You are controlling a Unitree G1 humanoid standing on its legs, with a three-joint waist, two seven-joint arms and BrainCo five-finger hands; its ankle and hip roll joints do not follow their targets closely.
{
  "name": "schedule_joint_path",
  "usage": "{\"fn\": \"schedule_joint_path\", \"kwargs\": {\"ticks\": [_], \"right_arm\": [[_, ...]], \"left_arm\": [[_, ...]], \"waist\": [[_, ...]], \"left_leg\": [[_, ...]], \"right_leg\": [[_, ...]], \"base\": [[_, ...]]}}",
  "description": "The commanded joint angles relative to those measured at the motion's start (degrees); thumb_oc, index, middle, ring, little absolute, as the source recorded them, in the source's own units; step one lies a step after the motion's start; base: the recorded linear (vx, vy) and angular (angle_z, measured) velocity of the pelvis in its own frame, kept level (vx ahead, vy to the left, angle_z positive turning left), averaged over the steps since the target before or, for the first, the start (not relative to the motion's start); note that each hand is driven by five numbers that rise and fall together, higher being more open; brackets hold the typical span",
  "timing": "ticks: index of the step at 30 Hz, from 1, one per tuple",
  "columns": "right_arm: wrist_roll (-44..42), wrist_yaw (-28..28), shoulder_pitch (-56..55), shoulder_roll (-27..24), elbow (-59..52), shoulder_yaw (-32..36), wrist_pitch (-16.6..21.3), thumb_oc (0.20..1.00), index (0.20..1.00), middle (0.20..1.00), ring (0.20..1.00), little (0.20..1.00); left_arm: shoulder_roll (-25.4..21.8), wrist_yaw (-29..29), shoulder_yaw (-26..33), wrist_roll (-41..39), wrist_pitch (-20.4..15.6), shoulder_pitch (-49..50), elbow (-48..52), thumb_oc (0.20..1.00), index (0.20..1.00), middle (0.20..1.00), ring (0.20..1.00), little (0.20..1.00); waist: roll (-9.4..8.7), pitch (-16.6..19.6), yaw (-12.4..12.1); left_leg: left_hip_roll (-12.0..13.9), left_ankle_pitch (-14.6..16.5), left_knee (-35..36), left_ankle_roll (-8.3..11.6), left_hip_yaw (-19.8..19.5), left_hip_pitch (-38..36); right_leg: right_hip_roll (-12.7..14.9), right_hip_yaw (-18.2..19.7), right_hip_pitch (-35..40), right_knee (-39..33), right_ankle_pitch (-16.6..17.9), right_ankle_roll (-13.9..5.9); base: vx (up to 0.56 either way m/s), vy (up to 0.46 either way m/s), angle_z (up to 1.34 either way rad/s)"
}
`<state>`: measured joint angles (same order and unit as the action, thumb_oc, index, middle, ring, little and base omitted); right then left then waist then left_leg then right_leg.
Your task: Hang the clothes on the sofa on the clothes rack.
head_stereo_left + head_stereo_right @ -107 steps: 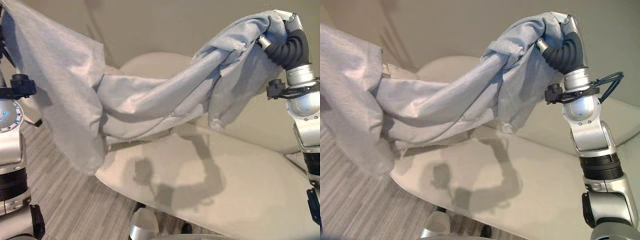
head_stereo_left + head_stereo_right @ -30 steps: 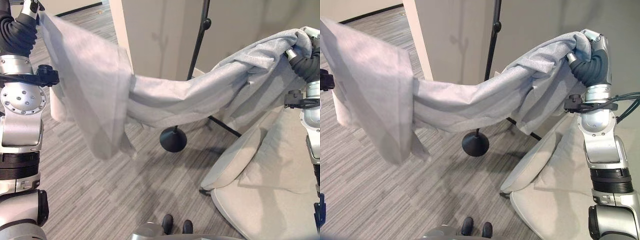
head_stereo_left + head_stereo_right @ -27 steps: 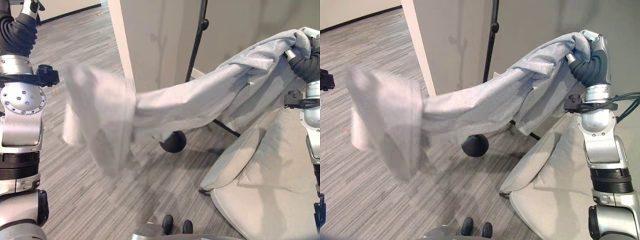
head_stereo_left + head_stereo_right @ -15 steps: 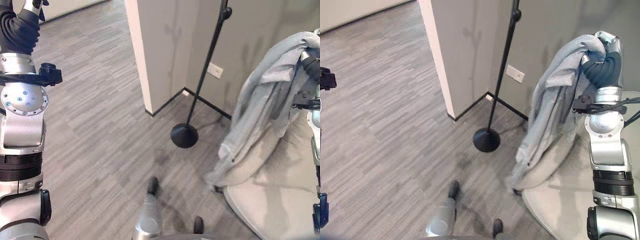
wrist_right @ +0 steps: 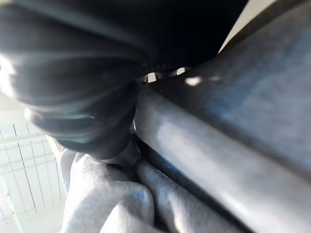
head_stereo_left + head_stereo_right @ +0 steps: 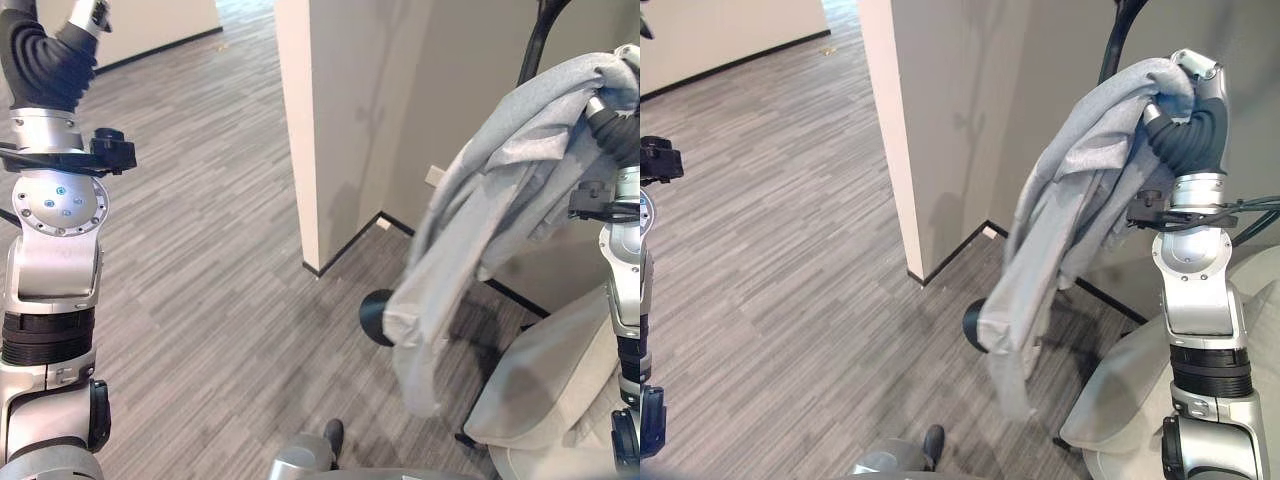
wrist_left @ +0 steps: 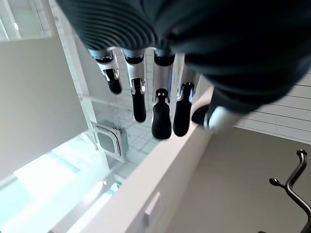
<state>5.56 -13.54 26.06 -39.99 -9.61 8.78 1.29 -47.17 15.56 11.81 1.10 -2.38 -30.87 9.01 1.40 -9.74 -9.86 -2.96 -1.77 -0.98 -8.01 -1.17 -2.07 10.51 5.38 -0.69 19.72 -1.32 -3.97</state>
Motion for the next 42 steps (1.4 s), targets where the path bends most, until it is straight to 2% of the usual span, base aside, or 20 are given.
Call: {"fn": "schedule_joint_path", "kwargs": {"ticks": [1,2,4,9,14,21,26,37,38,42], "right_arm": [[-1.4,-1.8,2.3,-4.6,-1.9,0.4,2.5,0.200,0.200,0.200,0.200,0.200],[0.1,-1.9,1.5,-6.7,-0.2,1.1,2.2,0.200,0.200,0.200,0.200,0.200],[0.1,-1.9,1.1,-5.1,-4.4,2.4,3.1,0.200,0.200,0.200,0.200,0.200],[-2.0,-1.3,2.9,-5.0,-5.6,0.7,4.5,0.200,0.200,0.200,0.200,0.200],[-2.3,-1.4,8.3,-9.8,-4.6,-4.1,5.3,0.200,0.200,0.200,0.200,0.200],[-2.1,-2.3,13.1,-12.4,-2.0,-8.2,5.8,0.200,0.200,0.200,0.200,0.200],[-1.3,-3.6,18.9,-16.0,1.4,-12.5,5.9,0.200,0.200,0.200,0.200,0.200],[-0.8,-4.6,26.0,-21.0,5.9,-18.9,5.8,0.200,0.200,0.200,0.200,0.200],[-0.5,-4.9,27.9,-22.4,7.6,-20.4,5.4,0.200,0.200,0.200,0.200,0.200],[0.3,-5.4,29.3,-23.9,8.8,-21.8,4.9,0.200,0.200,0.200,0.200,0.200]], "left_arm": [[3.7,-0.4,5.4,-3.3,-1.9,7.7,-0.8,1.000,1.000,1.000,1.000,1.000],[4.6,-1.4,5.7,-4.3,-0.7,11.5,-1.1,1.000,1.000,1.000,1.000,1.000],[10.1,-2.1,9.1,-5.7,-0.9,14.1,-0.8,1.000,1.000,1.000,1.000,1.000],[18.0,-4.2,9.6,-8.8,-1.9,20.1,-2.1,1.000,1.000,1.000,1.000,1.000],[24.9,-8.1,5.9,-11.2,-1.2,25.8,-3.3,1.000,1.000,1.000,1.000,1.000],[31.4,-11.8,0.7,-13.6,-0.3,29.4,-6.5,1.000,1.000,1.000,1.000,1.000],[33.6,-14.8,-3.6,-16.3,0.6,31.8,-8.6,1.000,1.000,1.000,1.000,1.000],[32.8,-20.2,-11.5,-19.6,1.9,35.2,-9.2,1.000,1.000,1.000,1.000,1.000],[31.7,-22.5,-15.2,-19.8,2.5,36.0,-9.7,1.000,1.000,1.000,1.000,1.000],[31.0,-23.6,-17.4,-19.7,2.9,35.8,-9.8,1.000,1.000,1.000,1.000,1.000]], "waist": [[-0.38,4.2,1.5],[-1.67,3.8,2.3],[-2.44,4.8,2.4],[-2.87,6.7,2.5],[-3.84,7.3,2.6],[-3.98,7.6,3.4],[-3.61,7.6,4.1],[-2.30,7.2,5.4],[-2.20,7.0,5.8],[-2.05,6.5,6.4]], "left_leg": [[2.2,-0.4,6.0,8.45,-3.7,-1.9],[2.1,-0.1,6.0,7.88,-3.9,-1.2],[2.2,0.2,6.0,7.69,-3.9,-1.1],[3.8,0.2,6.0,7.43,-2.4,-0.3],[4.8,0.0,6.0,7.50,-1.7,0.3],[5.5,0.4,6.0,7.59,-0.9,0.4],[5.8,0.7,6.0,7.73,-0.2,0.3],[5.9,1.2,6.0,7.82,0.3,0.2],[6.0,1.4,6.0,7.85,0.5,0.2],[6.1,1.5,6.0,7.93,0.6,0.0]], "right_leg": [[-5.0,-4.6,-0.3,-15.9,5.9,4.00],[-5.2,-3.5,0.2,-22.7,5.6,4.50],[-4.9,-3.4,1.2,-24.4,7.3,2.97],[-5.1,-3.8,1.4,-24.7,7.2,2.31],[-5.5,-4.5,1.9,-24.7,7.0,1.78],[-5.7,-4.7,2.0,-24.7,7.0,1.42],[-5.7,-4.7,1.9,-24.7,6.9,1.19],[-5.5,-4.3,1.6,-24.7,6.9,1.04],[-5.4,-4.2,1.5,-24.7,6.8,1.03],[-5.3,-4.1,1.5,-24.7,6.7,1.03]], "base": [[0.14,-0.107,-0.20],[0.12,-0.115,-0.18],[0.05,-0.105,0.39],[0.03,-0.087,0.12],[0.01,-0.062,0.01],[0.00,-0.006,0.02],[0.00,0.000,0.00],[0.00,0.000,-0.01],[0.00,0.000,0.00],[0.00,0.000,0.00]]}}
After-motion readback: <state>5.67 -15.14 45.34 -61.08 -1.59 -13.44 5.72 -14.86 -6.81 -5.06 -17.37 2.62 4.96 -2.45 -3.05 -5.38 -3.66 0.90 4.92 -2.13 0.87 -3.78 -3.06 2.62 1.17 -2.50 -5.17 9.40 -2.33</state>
